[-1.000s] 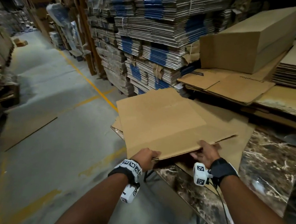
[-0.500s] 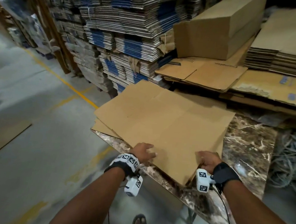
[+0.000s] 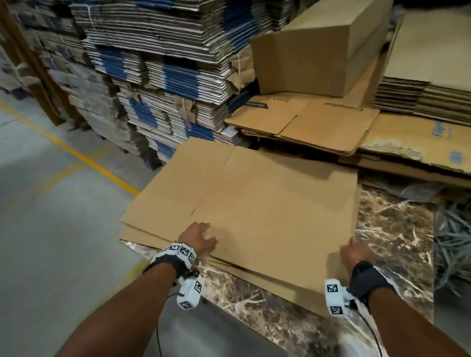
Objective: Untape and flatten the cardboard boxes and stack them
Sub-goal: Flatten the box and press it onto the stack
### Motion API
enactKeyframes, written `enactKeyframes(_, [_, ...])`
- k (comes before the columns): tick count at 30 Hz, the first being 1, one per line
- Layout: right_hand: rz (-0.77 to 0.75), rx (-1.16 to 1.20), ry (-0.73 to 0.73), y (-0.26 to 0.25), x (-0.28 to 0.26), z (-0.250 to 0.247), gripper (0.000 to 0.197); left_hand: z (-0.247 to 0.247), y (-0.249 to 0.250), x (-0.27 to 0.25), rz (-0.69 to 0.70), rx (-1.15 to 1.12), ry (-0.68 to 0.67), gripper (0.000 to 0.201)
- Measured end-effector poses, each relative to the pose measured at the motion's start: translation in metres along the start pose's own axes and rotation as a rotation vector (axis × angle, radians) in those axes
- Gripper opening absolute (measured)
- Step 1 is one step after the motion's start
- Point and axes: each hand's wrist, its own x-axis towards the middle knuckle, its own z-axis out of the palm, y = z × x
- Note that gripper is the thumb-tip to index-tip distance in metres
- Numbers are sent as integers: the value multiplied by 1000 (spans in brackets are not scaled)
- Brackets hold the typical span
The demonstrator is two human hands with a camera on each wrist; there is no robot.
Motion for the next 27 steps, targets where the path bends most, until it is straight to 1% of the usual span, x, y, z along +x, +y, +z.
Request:
enactKeyframes(4, [18, -115, 34, -3, 14, 11, 26, -10, -10, 40, 79, 55, 7, 79])
enactKeyframes(5, [31, -145, 50, -2, 18, 16, 30, -12, -12, 50, 94, 86, 5, 82])
enactKeyframes(8, [58, -268, 82, -3, 23, 30, 55, -16, -17, 76, 120, 146, 6, 86])
enactKeyframes(11, [112, -323, 130, -13, 23, 38, 58, -16, -22, 97, 131, 165, -2, 87])
enactKeyframes(13, [151, -295, 169, -21, 21, 42, 56, -17, -25, 108, 139, 186, -17, 87])
enactKeyframes(15, [124, -230, 249, -32, 16, 49, 54, -19, -26, 118, 148, 210, -30, 87])
enactKeyframes(16, [73, -217, 298, -40, 12, 55, 59, -20, -27, 122, 155, 220, -32, 87])
enactKeyframes(17, [1, -200, 314, -51, 9, 62, 65, -21, -27, 127, 167, 231, -28, 88])
enactKeyframes(18, [-76, -192, 280, -64, 4, 70, 71, -21, -28, 132, 179, 246, -21, 89])
enactKeyframes(20, [-216, -201, 122, -89, 0, 92, 87, -19, -32, 142, 204, 280, 7, 93])
enactKeyframes(22, [-349, -319, -28, -109, -3, 115, 96, -16, -35, 149, 215, 262, 7, 99])
enactKeyframes(24, [-445, -461, -116, -121, -5, 134, 92, -12, -40, 151, 218, 236, -4, 101])
enactKeyframes(25, [-449, -501, -139, -121, -5, 140, 89, -8, -42, 152, 216, 240, -1, 103])
enactKeyframes(27, [-432, -529, -127, -116, -4, 145, 88, -1, -44, 148, 205, 268, 20, 109])
